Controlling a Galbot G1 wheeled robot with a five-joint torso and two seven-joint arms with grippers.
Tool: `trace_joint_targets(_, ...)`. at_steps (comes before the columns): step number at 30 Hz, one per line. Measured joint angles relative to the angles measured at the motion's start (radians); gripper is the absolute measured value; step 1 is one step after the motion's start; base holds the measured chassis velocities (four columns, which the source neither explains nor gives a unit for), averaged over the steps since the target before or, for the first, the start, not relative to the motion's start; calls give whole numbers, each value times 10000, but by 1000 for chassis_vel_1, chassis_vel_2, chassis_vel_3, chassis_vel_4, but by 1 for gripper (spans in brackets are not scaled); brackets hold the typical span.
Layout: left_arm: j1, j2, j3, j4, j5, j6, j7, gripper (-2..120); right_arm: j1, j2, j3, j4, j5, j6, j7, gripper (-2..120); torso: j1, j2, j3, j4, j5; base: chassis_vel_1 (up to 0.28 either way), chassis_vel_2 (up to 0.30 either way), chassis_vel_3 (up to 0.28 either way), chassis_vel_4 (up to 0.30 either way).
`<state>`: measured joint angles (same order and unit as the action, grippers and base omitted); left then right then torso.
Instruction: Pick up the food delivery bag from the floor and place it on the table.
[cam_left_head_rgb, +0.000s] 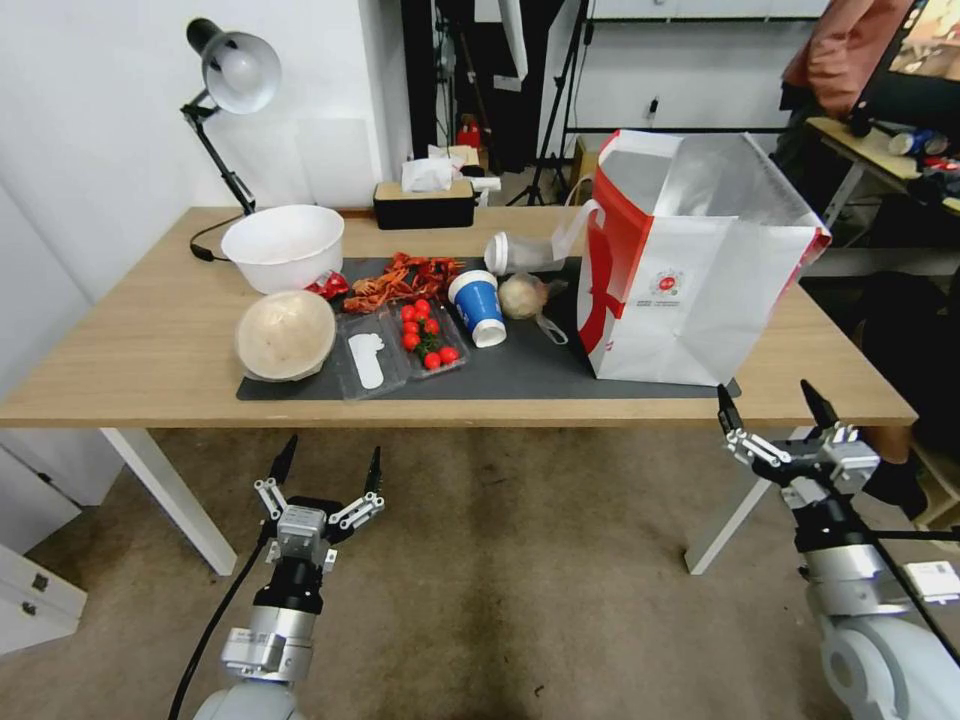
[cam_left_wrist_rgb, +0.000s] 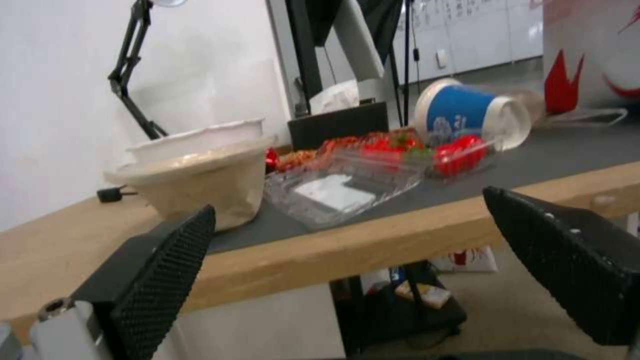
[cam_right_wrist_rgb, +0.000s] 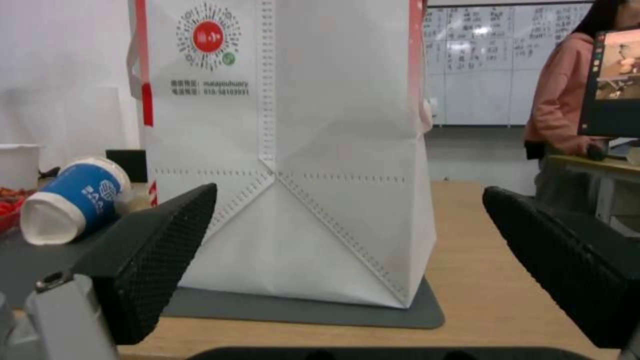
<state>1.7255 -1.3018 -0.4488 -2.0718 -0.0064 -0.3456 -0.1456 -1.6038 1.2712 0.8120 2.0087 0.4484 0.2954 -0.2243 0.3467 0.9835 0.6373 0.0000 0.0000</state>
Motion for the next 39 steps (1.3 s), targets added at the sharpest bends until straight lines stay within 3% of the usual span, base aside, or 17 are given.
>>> trace_joint_targets(16,-208,-28,-17,316,-116,5,-57,100,323,88,-138,-674,-346,-283,127,100,0,-1,0,0,-1,0,0,0,0)
trace_joint_targets(39,-201,7,-65,383,-99,-194,-19,100,83,332,-169,-516,-735,-596,166,100,0,-1,0,0,0,0,0,0,0)
